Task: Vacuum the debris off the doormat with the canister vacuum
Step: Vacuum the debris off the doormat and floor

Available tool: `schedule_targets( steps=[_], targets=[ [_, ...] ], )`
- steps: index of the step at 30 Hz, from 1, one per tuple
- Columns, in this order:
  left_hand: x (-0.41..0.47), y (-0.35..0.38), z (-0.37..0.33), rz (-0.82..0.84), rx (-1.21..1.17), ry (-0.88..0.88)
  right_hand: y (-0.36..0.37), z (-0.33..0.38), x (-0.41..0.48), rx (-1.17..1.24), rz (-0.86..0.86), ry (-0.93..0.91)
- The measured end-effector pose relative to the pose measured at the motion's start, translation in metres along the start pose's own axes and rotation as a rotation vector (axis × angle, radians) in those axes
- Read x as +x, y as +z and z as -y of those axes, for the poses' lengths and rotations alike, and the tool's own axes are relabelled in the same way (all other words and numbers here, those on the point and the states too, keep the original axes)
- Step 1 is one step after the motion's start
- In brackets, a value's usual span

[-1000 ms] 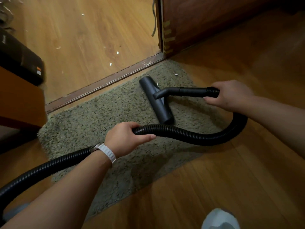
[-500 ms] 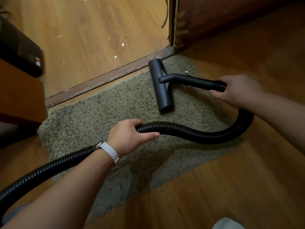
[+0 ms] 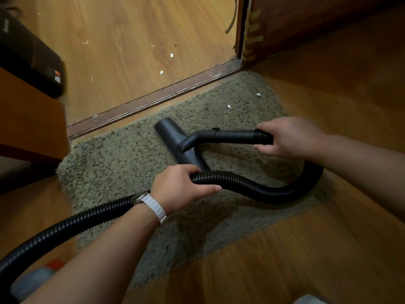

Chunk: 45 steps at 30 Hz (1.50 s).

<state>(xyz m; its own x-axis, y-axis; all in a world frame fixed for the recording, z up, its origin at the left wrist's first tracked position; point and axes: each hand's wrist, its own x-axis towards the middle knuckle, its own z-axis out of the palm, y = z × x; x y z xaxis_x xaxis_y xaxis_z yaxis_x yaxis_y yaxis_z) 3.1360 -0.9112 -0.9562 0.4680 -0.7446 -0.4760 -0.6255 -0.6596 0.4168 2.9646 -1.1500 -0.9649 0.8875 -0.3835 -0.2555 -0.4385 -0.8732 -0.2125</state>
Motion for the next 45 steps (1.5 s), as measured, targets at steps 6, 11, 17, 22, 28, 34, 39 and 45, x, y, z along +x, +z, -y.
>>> schedule_targets(
  steps=[6,11,17,22,28,34,39,45],
  targets=[
    [0.0,0.002,0.0,0.048,0.039,0.007,0.01,0.004,-0.007,0.016,0.036,-0.073],
    [-0.002,0.011,0.002,0.058,-0.001,-0.005,0.001,-0.015,-0.016,0.063,0.015,0.061],
    [-0.001,0.013,-0.001,0.044,-0.019,-0.007,-0.008,-0.052,-0.029,0.088,-0.075,0.318],
    [-0.002,0.007,-0.003,0.014,-0.027,-0.006,-0.009,-0.054,-0.022,0.088,-0.095,0.355],
    [-0.005,0.004,-0.003,-0.004,-0.034,-0.006,-0.014,-0.045,-0.01,0.065,-0.094,0.322],
    [-0.007,0.006,-0.003,0.018,-0.01,0.001,-0.014,-0.005,-0.005,0.013,-0.021,0.014],
    [-0.012,0.008,0.002,0.049,0.05,0.029,0.003,0.016,-0.004,-0.036,0.004,-0.109],
    [-0.013,0.011,0.001,0.042,0.054,0.04,-0.007,0.001,-0.019,0.039,-0.02,-0.031]
  ],
)
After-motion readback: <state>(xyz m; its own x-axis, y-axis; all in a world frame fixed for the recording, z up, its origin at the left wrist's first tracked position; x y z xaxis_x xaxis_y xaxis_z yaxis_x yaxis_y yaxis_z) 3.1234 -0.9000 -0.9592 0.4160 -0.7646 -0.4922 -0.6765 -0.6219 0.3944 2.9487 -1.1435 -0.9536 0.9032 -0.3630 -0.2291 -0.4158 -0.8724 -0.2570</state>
